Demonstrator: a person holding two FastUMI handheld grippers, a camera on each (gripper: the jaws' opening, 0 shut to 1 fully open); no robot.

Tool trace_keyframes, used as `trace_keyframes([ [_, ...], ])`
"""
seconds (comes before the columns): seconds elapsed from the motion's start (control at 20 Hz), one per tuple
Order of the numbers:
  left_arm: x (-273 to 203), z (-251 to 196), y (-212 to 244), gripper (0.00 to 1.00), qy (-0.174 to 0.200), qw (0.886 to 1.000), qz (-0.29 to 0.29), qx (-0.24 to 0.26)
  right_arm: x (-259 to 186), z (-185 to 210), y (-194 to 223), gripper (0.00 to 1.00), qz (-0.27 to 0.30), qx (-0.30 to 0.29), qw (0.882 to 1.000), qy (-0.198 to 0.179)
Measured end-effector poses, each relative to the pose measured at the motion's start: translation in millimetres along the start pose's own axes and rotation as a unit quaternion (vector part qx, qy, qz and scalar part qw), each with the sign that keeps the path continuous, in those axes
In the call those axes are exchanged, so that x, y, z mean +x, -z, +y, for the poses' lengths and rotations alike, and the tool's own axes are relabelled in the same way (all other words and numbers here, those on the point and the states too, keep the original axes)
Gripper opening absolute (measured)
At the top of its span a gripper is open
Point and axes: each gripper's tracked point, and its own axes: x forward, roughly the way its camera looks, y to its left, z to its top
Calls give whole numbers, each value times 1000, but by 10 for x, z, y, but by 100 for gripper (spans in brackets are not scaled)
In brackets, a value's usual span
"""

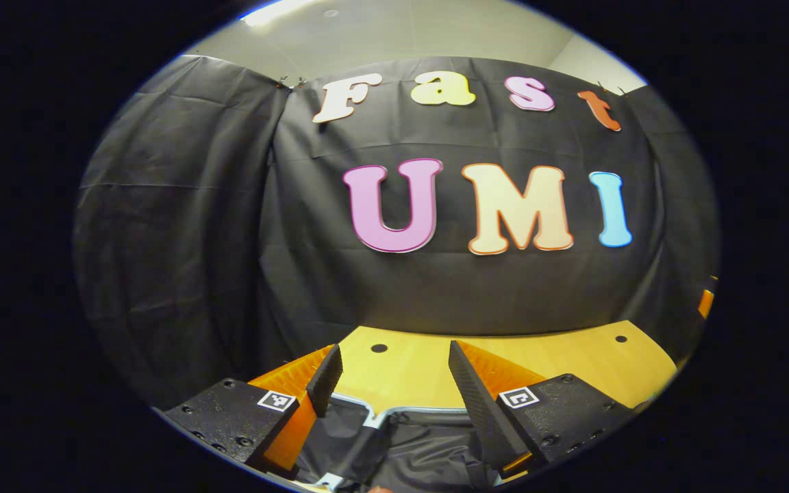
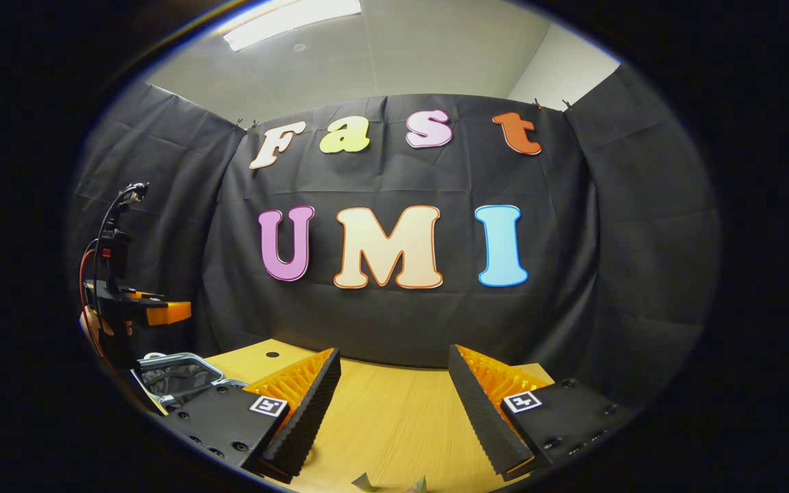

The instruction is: First open the suitcase, pack the skin care products into it, and then close the suitcase.

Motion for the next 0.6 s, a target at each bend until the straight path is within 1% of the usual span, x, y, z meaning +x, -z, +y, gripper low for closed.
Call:
trace_keyframes([
  [0.1, -58, -270, -5, 92, 19, 1000, -1, 8, -30, -70, 5, 98, 1, -2, 1000, -1],
  [0.15, -83, -387, 2, 95, 26, 1000, 1, 12, -47, -98, 11, 98, 1, -3, 1000, -2],
  [0.2, -114, -491, 34, 92, 33, 999, 5, 12, -60, -129, 11, 98, 1, -3, 1000, -3],
  [0.25, -136, -589, 42, 95, 38, 999, 6, 10, -81, -161, 24, 98, 3, -4, 1000, -5],
  [0.3, -159, -685, 48, 92, 45, 999, 7, 7, -94, -190, 37, 98, 5, -5, 1000, -8],
  [0.35, -184, -777, 36, 95, 49, 999, 7, 3, -115, -225, 46, 98, 6, -6, 1000, -9],
  [0.4, -214, -853, 58, 95, 53, 999, 8, 1, -137, -262, 54, 98, 7, -6, 1000, -12],
  [0.45, -246, -944, 64, 92, 58, 998, 9, 1, -154, -296, 56, 98, 7, -6, 1000, -14],
  [0.6, -354, -1235, 199, 92, 82, 996, 24, 11, -215, -394, 47, 98, 5, -4, 1000, -20],
])
